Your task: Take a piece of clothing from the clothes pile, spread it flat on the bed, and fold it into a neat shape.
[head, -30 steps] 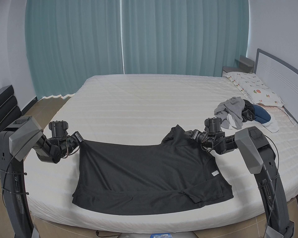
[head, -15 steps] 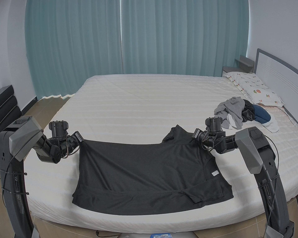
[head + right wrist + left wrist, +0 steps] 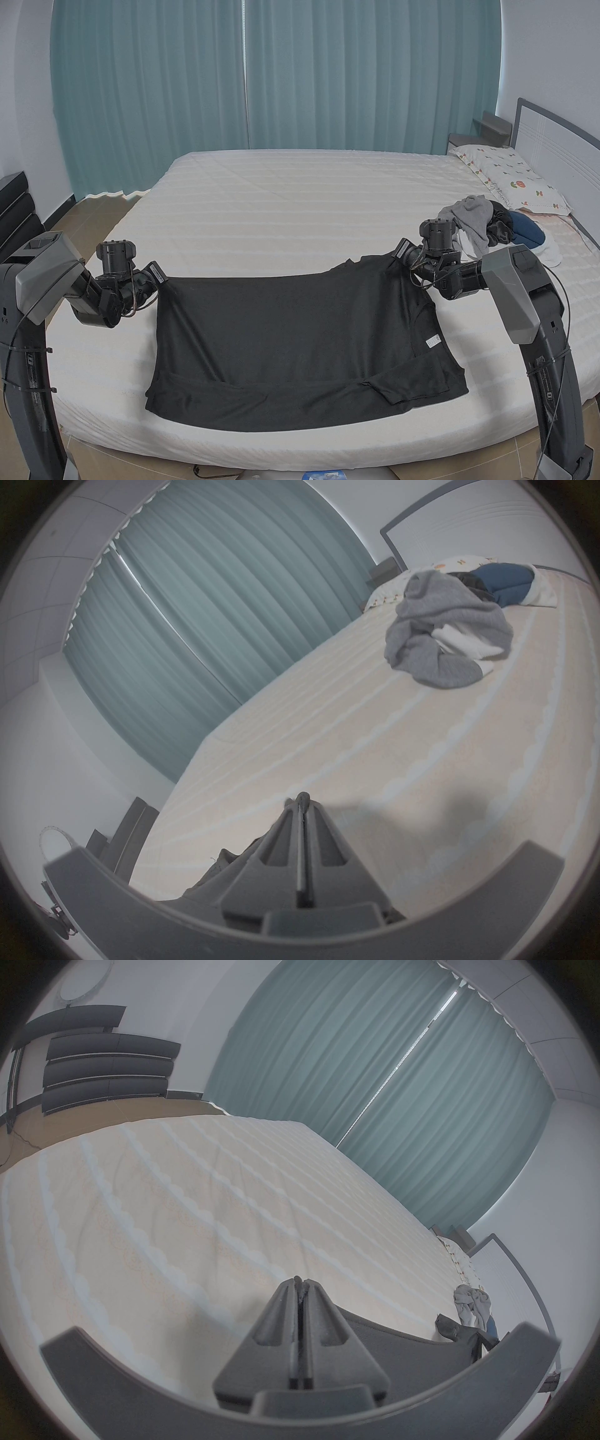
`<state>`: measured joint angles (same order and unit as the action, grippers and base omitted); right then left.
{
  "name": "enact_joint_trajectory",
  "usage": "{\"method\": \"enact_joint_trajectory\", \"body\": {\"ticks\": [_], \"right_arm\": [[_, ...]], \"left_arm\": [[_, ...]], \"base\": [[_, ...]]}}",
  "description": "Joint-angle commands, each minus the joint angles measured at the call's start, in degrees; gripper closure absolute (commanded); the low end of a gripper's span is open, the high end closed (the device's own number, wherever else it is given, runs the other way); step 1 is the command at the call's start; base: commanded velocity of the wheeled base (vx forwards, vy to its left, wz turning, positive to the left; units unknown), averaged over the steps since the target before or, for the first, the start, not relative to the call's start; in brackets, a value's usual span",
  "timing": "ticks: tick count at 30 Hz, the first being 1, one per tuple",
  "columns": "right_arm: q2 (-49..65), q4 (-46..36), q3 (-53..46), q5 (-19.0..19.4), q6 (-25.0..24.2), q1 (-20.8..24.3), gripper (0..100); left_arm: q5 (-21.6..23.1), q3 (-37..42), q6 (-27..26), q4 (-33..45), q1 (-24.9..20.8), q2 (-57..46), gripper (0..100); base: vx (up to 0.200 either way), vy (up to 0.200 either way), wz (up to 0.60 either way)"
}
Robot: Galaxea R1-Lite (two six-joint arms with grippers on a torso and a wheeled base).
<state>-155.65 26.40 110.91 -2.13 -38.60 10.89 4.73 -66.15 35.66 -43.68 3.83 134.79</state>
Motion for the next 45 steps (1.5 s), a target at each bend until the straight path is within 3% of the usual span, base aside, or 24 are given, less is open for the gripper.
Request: {"method": "enact_joint_trajectory", "body": {"ticks": [1, 7, 16, 23, 29, 33, 45], "right_arm": [[1.93, 1.37, -4.30, -0.59, 0.54, -0.08, 100], [4.57, 2.42, -10.71, 0.11, 3.18, -0.78, 100], [5.88, 7.35, -13.18, 0.11, 3.18, -1.66, 100], [6.41, 9.19, -17.22, 2.66, 4.41, -1.04, 100], [6.32, 9.45, -18.89, 3.10, 7.13, -1.22, 100], [6.94, 14.73, -18.98, 3.10, 6.34, -1.66, 100], [7.99, 16.66, -21.96, 3.28, 6.34, -2.01, 100]], "left_arm": [[0.02, 0.49, 0.03, 0.00, 0.22, -1.29, 100], [0.02, 0.76, -0.06, 0.00, 0.30, -1.72, 100], [0.10, 1.72, -0.68, 0.09, 0.39, -3.04, 100], [0.02, 1.90, -0.94, 0.17, 0.57, -3.22, 100], [0.02, 2.78, -1.64, 0.44, 0.57, -4.36, 100], [0.02, 3.74, -3.93, 0.35, 0.57, -3.92, 100], [-0.07, 3.74, -3.93, 0.26, 0.48, -3.83, 100]], "base": [[0.000, 0.000, 0.00], [0.000, 0.000, 0.00], [0.000, 0.000, 0.00], [0.000, 0.000, 0.00], [0.000, 0.000, 0.00], [0.000, 0.000, 0.00], [0.000, 0.000, 0.00]]}}
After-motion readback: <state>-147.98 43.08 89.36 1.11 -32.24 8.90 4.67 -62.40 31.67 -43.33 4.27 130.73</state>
